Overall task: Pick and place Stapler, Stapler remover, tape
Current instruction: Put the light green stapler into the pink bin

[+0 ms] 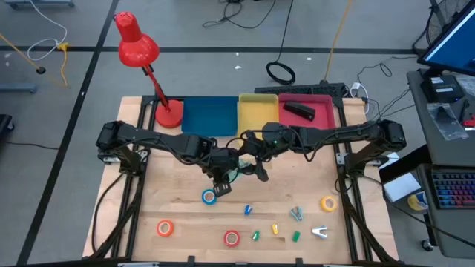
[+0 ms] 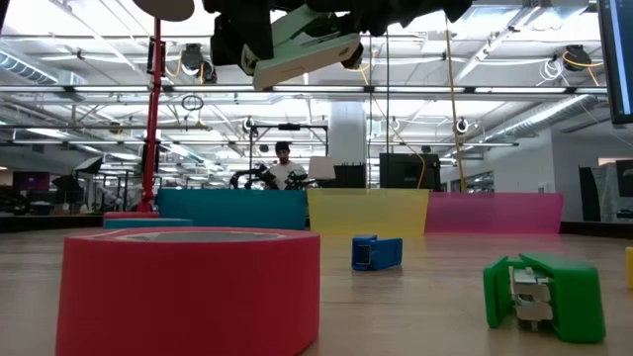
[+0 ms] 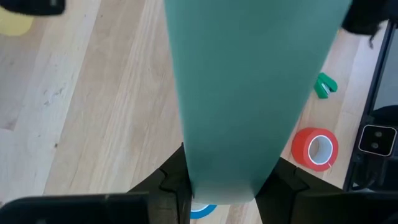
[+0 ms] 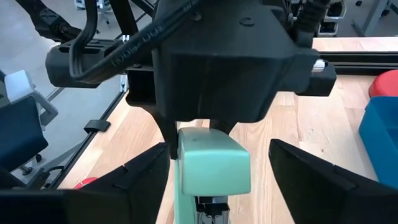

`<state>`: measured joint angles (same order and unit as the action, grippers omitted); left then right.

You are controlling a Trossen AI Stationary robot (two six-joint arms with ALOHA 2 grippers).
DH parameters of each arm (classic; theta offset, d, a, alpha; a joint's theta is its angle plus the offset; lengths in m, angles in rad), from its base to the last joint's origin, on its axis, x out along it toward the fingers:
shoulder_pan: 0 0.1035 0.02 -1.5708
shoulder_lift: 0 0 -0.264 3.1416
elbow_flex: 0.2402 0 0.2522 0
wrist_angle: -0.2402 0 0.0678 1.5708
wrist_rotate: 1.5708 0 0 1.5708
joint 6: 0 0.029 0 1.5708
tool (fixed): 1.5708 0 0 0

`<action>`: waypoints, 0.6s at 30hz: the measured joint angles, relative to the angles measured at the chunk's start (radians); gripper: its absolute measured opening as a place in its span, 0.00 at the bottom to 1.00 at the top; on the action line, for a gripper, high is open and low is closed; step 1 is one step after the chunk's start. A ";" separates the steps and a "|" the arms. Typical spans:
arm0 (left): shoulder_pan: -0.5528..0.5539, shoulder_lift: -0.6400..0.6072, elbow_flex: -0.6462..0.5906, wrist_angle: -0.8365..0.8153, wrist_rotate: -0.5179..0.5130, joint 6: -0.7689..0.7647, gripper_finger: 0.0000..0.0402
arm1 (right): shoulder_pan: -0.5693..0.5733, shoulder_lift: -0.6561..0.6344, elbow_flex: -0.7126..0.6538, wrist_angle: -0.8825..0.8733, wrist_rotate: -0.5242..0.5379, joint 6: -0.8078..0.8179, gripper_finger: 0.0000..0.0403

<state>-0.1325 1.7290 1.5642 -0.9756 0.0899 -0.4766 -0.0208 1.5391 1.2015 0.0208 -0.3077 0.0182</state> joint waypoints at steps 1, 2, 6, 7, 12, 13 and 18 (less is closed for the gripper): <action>0.000 0.000 0.000 0.001 0.000 0.000 0.31 | 0.000 0.000 0.000 0.000 0.000 0.000 0.63; 0.000 0.000 0.000 0.002 0.000 0.000 0.31 | 0.000 0.000 0.000 0.000 0.000 0.000 0.61; 0.000 0.000 0.000 0.010 0.003 0.000 0.31 | 0.000 0.000 0.000 -0.003 -0.002 0.000 0.54; 0.000 0.000 0.000 0.009 0.003 0.000 0.31 | 0.000 0.000 0.000 -0.003 -0.002 0.000 0.52; 0.000 0.000 0.000 0.009 0.002 0.007 0.31 | 0.000 0.000 0.000 -0.003 -0.009 -0.001 0.39; 0.000 0.000 0.000 0.008 0.000 0.007 0.31 | 0.000 0.000 0.000 -0.003 -0.011 -0.001 0.36; -0.001 0.000 0.000 0.005 -0.005 0.018 0.31 | 0.001 0.000 0.000 -0.004 -0.016 0.003 0.29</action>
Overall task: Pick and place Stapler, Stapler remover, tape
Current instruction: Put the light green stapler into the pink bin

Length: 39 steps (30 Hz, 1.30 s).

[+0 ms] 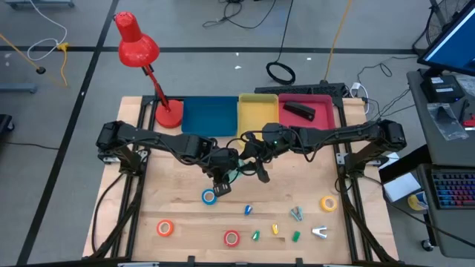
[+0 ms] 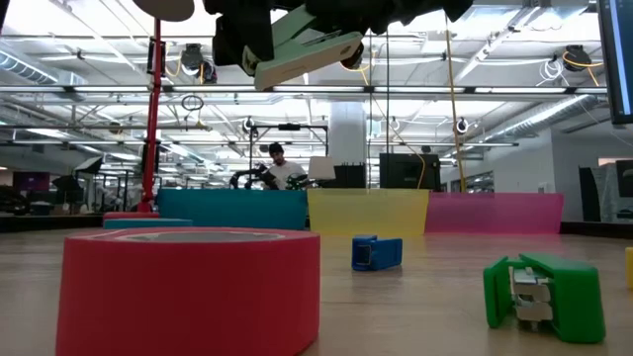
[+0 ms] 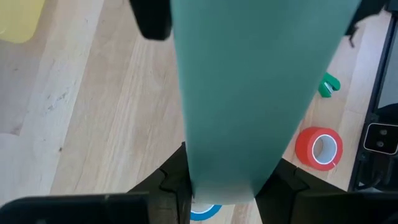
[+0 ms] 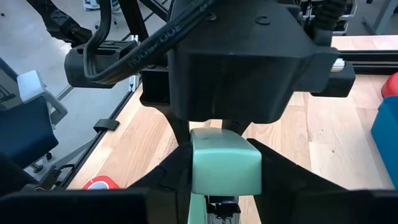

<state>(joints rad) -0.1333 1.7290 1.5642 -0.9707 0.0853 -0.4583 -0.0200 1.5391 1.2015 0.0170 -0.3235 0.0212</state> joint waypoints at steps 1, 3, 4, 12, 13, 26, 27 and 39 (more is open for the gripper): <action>0.000 0.000 0.000 0.000 0.000 0.000 0.31 | 0.000 0.000 0.000 0.000 0.000 0.000 0.29; 0.000 0.000 0.000 0.000 0.000 -0.002 0.31 | 0.000 0.000 0.000 0.000 0.000 0.001 0.29; 0.000 0.000 0.000 0.000 0.000 -0.003 0.31 | 0.000 0.000 0.000 0.000 -0.001 0.004 0.29; 0.000 0.000 0.000 0.000 0.001 -0.014 0.32 | 0.000 0.000 0.000 -0.007 0.003 0.018 0.29; 0.000 0.000 0.000 -0.004 0.001 -0.016 0.35 | 0.000 0.000 0.000 -0.009 0.004 0.019 0.29; 0.001 -0.010 0.001 -0.056 0.007 -0.120 0.92 | -0.003 0.003 0.000 -0.087 0.092 -0.011 0.29; 0.001 -0.010 0.001 -0.069 0.006 -0.125 0.93 | -0.003 0.002 0.000 -0.098 0.110 -0.016 0.29; -0.045 -0.010 0.001 -0.139 -0.151 -0.101 0.94 | -0.135 -0.123 -0.002 -0.325 0.314 -0.103 0.29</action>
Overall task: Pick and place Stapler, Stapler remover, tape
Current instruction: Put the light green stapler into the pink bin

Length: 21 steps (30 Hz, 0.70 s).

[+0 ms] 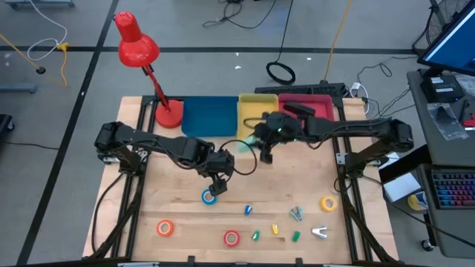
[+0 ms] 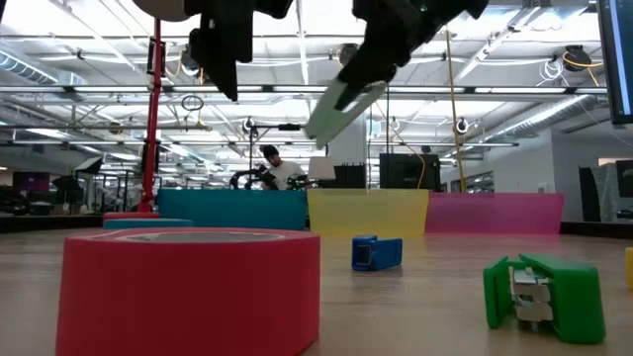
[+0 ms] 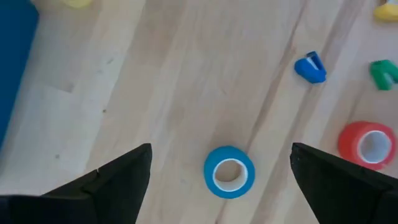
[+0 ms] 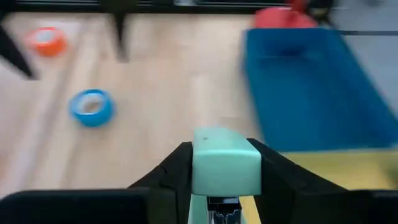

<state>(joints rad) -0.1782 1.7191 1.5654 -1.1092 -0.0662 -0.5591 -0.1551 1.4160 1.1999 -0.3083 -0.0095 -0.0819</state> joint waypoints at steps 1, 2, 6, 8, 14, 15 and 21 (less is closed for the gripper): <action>-0.007 0.000 0.000 -0.004 -0.016 -0.002 0.94 | -0.018 -0.023 0.000 -0.031 0.019 -0.011 0.29; -0.012 0.000 0.000 -0.005 -0.033 -0.008 0.94 | -0.038 -0.046 0.000 -0.051 0.041 -0.020 0.29; -0.027 0.000 0.000 -0.013 -0.086 -0.027 0.94 | -0.128 -0.147 -0.039 -0.083 0.101 -0.043 0.29; -0.034 0.000 0.000 -0.013 -0.101 -0.032 0.94 | -0.179 -0.203 -0.078 -0.074 0.120 -0.043 0.29; -0.041 0.000 0.000 -0.012 -0.119 -0.047 0.94 | -0.323 -0.351 -0.253 -0.060 0.209 -0.036 0.29; -0.041 0.000 0.000 -0.011 -0.119 -0.047 0.94 | -0.340 -0.369 -0.285 -0.056 0.230 -0.037 0.29; -0.039 0.000 0.000 0.015 -0.120 -0.049 0.94 | -0.424 -0.413 -0.464 0.066 0.248 -0.055 0.29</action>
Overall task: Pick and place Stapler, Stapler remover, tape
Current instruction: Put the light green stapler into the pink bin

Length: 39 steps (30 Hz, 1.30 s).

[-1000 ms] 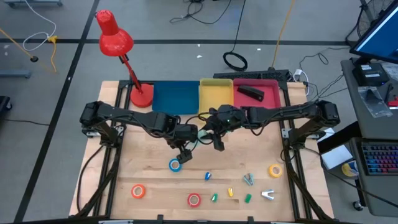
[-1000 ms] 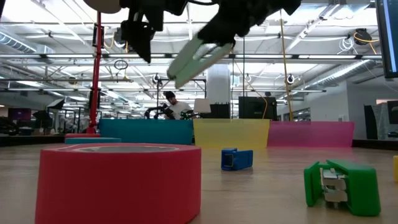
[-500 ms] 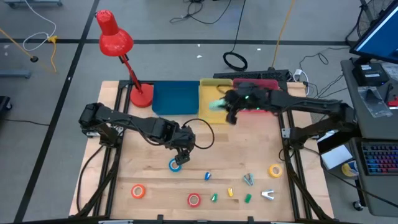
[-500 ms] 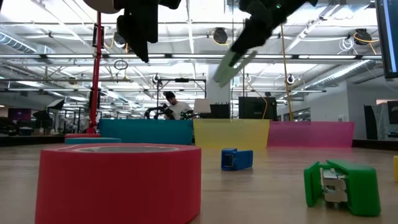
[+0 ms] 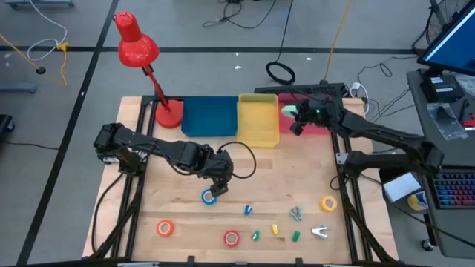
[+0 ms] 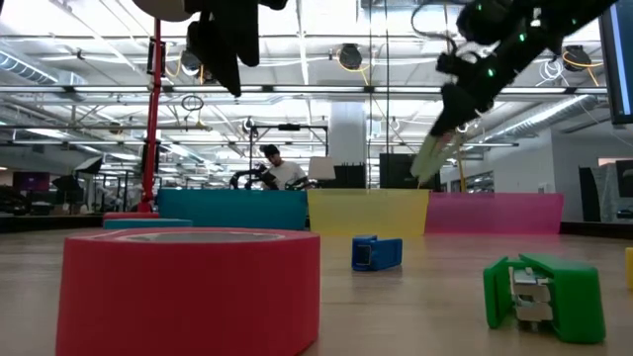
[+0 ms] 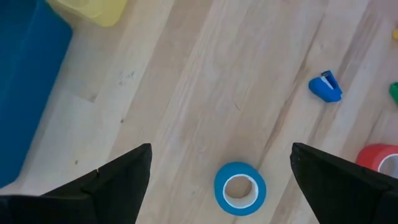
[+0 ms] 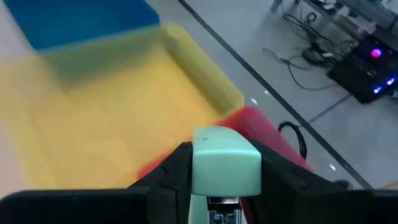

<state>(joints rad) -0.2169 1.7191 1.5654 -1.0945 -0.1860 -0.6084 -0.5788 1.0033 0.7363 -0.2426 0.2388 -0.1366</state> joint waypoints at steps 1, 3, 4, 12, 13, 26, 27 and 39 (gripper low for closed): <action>0.000 0.000 0.000 0.000 0.000 -0.002 0.94 | -0.013 0.002 -0.022 0.023 0.000 -0.006 0.29; 0.000 0.000 0.000 0.000 0.000 -0.015 0.94 | -0.041 0.008 -0.054 0.071 -0.001 -0.018 0.29; 0.000 0.000 0.000 0.000 0.000 -0.022 0.94 | -0.054 0.010 -0.068 0.098 -0.001 -0.028 0.29; -0.002 0.000 0.000 0.000 0.001 -0.056 0.94 | -0.143 0.052 -0.114 0.200 -0.085 -0.082 0.29; -0.002 0.000 0.000 0.000 0.001 -0.056 0.94 | -0.150 0.065 -0.119 0.205 -0.088 -0.087 0.29; -0.002 -0.001 0.000 0.054 0.001 -0.068 0.94 | -0.237 0.204 -0.168 0.368 -0.203 -0.106 0.29; -0.002 -0.001 0.000 0.053 0.001 -0.068 0.94 | -0.241 0.217 -0.168 0.370 -0.224 -0.110 0.29; -0.002 -0.001 0.000 0.053 0.002 -0.071 0.94 | -0.261 0.343 -0.163 0.431 -0.234 -0.114 0.29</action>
<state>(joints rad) -0.2184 1.7184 1.5653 -1.0420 -0.1841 -0.6796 -0.8398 1.3464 0.5729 0.1884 0.0045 -0.2508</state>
